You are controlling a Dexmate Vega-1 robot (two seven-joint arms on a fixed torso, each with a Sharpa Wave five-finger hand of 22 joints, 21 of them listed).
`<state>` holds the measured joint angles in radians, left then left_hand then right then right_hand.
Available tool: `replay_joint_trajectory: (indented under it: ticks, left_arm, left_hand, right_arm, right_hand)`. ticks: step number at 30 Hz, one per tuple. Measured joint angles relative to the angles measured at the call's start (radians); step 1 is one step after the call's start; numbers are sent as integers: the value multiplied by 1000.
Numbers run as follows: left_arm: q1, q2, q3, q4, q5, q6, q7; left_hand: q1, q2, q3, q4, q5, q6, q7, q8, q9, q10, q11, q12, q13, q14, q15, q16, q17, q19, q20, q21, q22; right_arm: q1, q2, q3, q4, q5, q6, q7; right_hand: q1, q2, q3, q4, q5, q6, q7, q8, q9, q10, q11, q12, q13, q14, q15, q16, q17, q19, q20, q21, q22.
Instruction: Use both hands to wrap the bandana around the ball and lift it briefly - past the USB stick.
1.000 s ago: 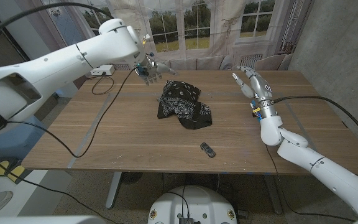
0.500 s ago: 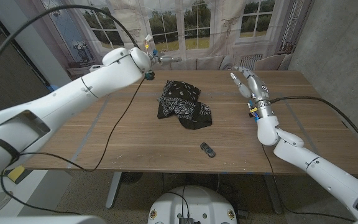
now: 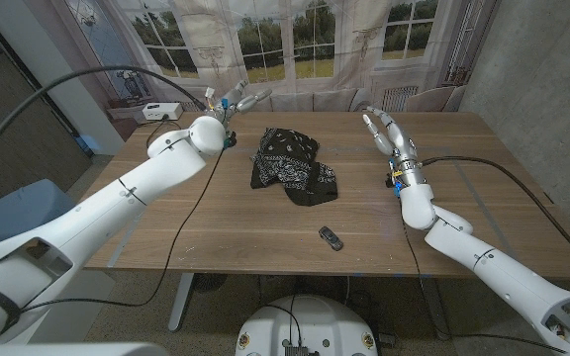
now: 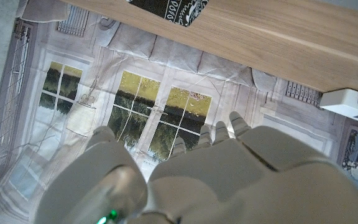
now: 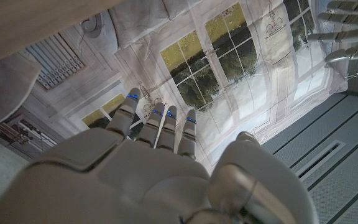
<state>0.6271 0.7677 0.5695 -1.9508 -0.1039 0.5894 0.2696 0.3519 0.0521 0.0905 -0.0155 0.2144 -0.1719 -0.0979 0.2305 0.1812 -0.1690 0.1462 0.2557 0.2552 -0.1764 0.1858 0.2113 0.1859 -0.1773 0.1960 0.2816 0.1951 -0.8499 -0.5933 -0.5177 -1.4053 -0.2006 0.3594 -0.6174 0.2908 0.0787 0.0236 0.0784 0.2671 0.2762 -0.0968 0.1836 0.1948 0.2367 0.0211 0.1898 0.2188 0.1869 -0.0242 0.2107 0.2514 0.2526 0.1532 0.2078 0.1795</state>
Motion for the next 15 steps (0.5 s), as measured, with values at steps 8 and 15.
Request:
replay_joint_trajectory:
  ticks: [8,15]
  left_arm:
    - [88,11,-101,75,-110,-232,-79]
    - [140,16,-153,123,-236,-463,-186]
  left_hand:
    - [0,0,-4,-4,0,0,-2,-7,-3,-4,-4,-6,-8,0,0,-6,0,2,-9,-4,0]
    - [-36,11,-20,12,0,2,25,-27,-5,-4,-4,-18,-24,1,-10,-18,-5,2,-23,-18,0]
  right_arm:
    - [12,63,26,69,216,112,156]
    - [19,119,57,115,352,158,209]
  right_hand:
    - [-7,-16,-10,-10,0,-77,-27,-6,-8,-119,-20,-13,-17,-103,9,-30,-34,-8,-73,-7,-3]
    - [-16,-26,-21,-15,7,-87,-37,2,-9,-166,-48,-8,-33,-258,-3,-37,-70,-308,-57,-42,-8]
